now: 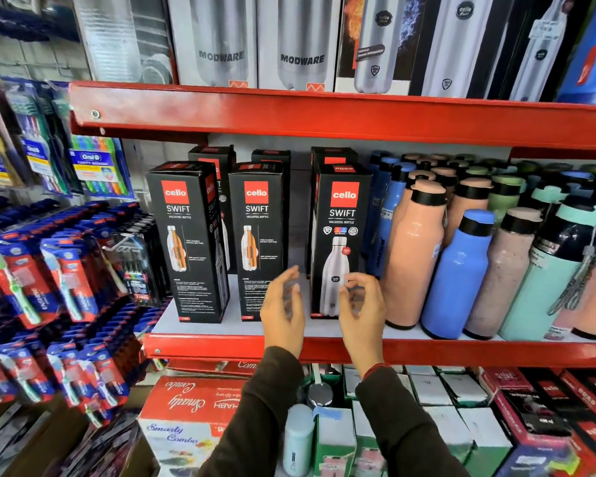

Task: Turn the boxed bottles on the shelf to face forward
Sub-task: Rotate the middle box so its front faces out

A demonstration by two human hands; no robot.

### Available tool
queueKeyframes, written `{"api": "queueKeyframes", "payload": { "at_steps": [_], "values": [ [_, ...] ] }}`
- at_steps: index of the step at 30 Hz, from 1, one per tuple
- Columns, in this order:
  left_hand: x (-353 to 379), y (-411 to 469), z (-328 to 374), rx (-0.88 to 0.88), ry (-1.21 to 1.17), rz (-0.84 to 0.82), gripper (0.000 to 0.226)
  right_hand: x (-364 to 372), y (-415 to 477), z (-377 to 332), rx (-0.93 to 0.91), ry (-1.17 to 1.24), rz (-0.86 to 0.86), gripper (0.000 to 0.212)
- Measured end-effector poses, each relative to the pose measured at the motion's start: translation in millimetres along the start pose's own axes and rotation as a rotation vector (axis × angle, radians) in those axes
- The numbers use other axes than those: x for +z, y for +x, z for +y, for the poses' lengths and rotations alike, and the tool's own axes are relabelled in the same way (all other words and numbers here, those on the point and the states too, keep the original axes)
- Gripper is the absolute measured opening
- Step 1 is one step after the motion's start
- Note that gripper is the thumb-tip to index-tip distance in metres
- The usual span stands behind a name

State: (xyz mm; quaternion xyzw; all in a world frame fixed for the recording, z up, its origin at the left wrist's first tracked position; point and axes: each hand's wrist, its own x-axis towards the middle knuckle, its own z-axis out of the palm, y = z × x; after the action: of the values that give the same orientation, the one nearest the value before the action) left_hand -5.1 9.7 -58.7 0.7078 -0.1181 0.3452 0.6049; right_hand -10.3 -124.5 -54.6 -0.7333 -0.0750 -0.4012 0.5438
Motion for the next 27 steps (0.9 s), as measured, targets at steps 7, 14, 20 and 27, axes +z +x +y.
{"api": "queueKeyframes", "payload": {
  "at_steps": [7, 14, 20, 27],
  "values": [
    [-45, 23, -10, 0.014, 0.124, 0.251, 0.046, 55, -7, -30, 0.013, 0.093, -0.265, 0.038],
    [-64, 38, -36, -0.217, 0.126, 0.046, 0.044, 97, -6, -26, 0.202, -0.009, -0.411, 0.049],
    [-73, 45, -51, -0.272, 0.163, 0.007, 0.04, 108, -15, -16, 0.235, -0.019, -0.436, 0.054],
    [-81, 45, -54, -0.259, -0.019, 0.004, 0.032, 105, -13, -13, 0.124, -0.05, -0.422, 0.083]
  ]
}}
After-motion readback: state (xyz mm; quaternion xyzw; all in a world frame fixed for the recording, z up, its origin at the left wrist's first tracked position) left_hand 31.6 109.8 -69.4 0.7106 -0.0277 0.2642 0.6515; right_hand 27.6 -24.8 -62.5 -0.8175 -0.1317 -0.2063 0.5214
